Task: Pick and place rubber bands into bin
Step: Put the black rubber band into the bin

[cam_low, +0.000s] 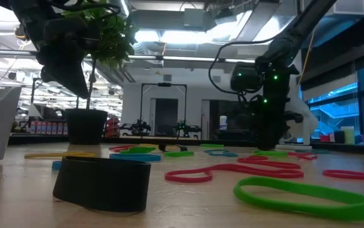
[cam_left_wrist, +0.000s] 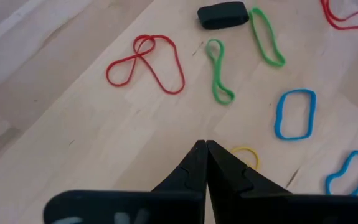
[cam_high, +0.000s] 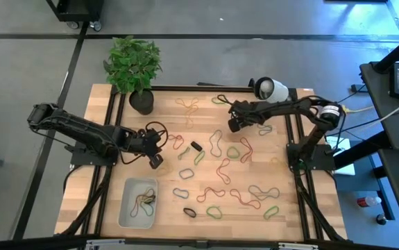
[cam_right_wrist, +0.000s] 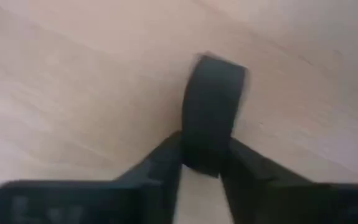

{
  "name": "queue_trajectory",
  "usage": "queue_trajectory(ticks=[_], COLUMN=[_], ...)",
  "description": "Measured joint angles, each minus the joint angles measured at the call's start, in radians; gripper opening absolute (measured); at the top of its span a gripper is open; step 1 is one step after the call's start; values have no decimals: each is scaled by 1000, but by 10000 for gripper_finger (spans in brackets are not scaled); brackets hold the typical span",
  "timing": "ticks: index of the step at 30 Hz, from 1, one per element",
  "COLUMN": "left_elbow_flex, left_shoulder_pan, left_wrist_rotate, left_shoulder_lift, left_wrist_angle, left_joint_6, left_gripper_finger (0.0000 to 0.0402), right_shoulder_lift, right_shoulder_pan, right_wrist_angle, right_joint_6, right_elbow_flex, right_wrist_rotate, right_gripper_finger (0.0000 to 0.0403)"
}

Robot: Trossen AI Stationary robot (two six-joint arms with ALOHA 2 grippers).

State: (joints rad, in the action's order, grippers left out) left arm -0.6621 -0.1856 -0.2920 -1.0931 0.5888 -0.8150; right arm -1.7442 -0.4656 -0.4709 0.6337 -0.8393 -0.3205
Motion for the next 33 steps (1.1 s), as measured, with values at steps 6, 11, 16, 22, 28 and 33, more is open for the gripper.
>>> queue_trajectory(ticks=[6,11,16,22,28,33], left_elbow_flex=[0,0,0,0,-1,-1], left_shoulder_pan=[0,-5,-39,-75,-105,-123], left_wrist_rotate=[121,161,151,82,58,57], left_shoulder_lift=[0,1,40,137,204,216], left_wrist_angle=[7,16,57,165,180,189], left_joint_6=[30,-13,31,38,76,78], left_gripper_finger=[2,2,2,2,2,2], right_shoulder_lift=[47,121,135,67,-103,-322], right_shoulder_pan=[82,182,324,497,613,695], right_wrist_angle=[-5,-11,-49,-52,-44,-36], right_joint_6=[-40,-37,-17,-41,-45,-118], right_elbow_flex=[-35,-114,-264,-468,-684,-928], right_wrist_rotate=[20,64,69,45,44,65], right_gripper_finger=[18,7,5,3,2,2])
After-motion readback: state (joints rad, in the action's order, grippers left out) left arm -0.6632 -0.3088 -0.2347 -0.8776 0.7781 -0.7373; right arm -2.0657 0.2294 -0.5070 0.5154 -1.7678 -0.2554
